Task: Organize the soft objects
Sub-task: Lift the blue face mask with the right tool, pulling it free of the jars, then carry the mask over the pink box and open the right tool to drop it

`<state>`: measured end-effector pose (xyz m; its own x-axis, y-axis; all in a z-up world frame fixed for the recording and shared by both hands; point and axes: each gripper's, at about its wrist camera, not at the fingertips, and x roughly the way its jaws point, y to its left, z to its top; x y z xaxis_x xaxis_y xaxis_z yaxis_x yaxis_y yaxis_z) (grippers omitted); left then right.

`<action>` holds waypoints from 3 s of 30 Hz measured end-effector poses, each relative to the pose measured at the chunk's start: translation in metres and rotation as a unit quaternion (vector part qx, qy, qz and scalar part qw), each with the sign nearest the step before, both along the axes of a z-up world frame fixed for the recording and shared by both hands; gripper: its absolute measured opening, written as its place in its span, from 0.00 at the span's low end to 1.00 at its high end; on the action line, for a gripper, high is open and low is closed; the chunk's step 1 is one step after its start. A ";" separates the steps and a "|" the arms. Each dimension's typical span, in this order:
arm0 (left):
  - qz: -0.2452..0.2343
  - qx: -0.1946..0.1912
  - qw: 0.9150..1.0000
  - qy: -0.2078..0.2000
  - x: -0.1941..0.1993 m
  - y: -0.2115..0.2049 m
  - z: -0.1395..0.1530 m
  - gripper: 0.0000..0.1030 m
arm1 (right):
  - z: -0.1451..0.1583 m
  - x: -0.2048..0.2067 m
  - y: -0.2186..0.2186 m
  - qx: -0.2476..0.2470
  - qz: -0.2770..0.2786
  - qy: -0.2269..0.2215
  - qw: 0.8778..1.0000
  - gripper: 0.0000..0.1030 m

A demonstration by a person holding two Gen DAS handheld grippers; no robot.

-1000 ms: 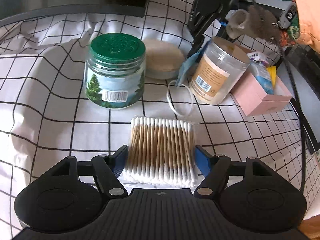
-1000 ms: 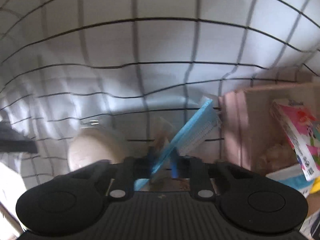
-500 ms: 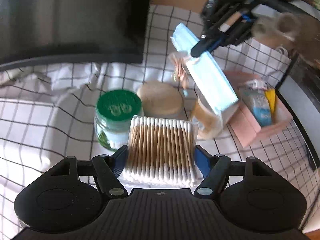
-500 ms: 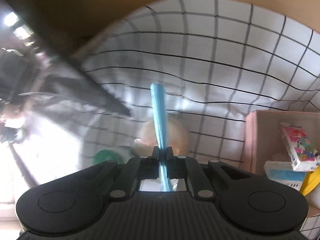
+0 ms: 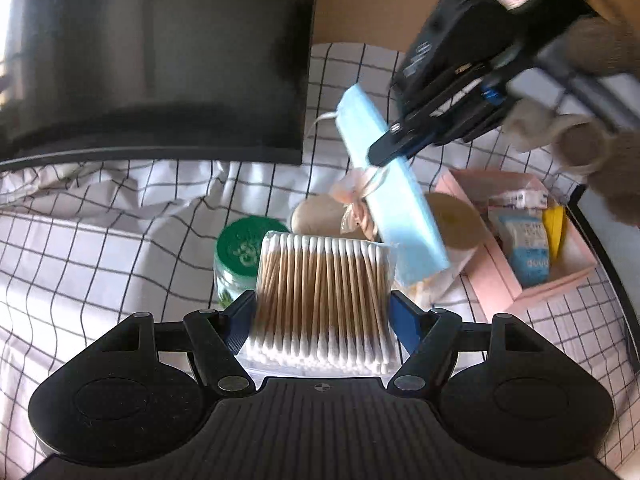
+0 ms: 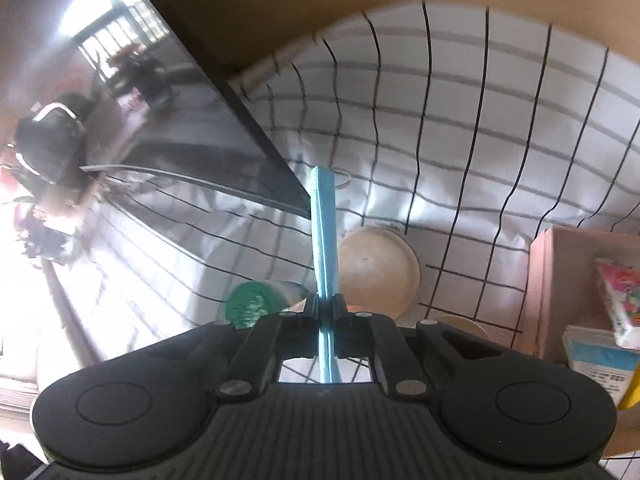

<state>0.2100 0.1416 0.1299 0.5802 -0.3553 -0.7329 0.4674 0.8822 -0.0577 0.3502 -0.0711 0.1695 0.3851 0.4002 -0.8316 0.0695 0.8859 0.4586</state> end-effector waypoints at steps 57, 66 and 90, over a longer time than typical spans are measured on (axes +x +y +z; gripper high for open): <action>0.027 0.010 0.995 0.093 0.007 0.050 -0.064 0.74 | -0.109 -0.120 0.091 -0.145 0.053 -0.128 0.980 0.05; 0.007 -0.005 0.998 0.058 0.008 0.029 -0.036 0.74 | -0.038 -0.140 0.067 -0.103 0.034 -0.186 0.977 0.05; -0.063 -0.047 0.994 -0.073 -0.014 -0.136 0.066 0.74 | 0.074 -0.217 -0.114 -0.131 -0.044 -0.274 0.952 0.05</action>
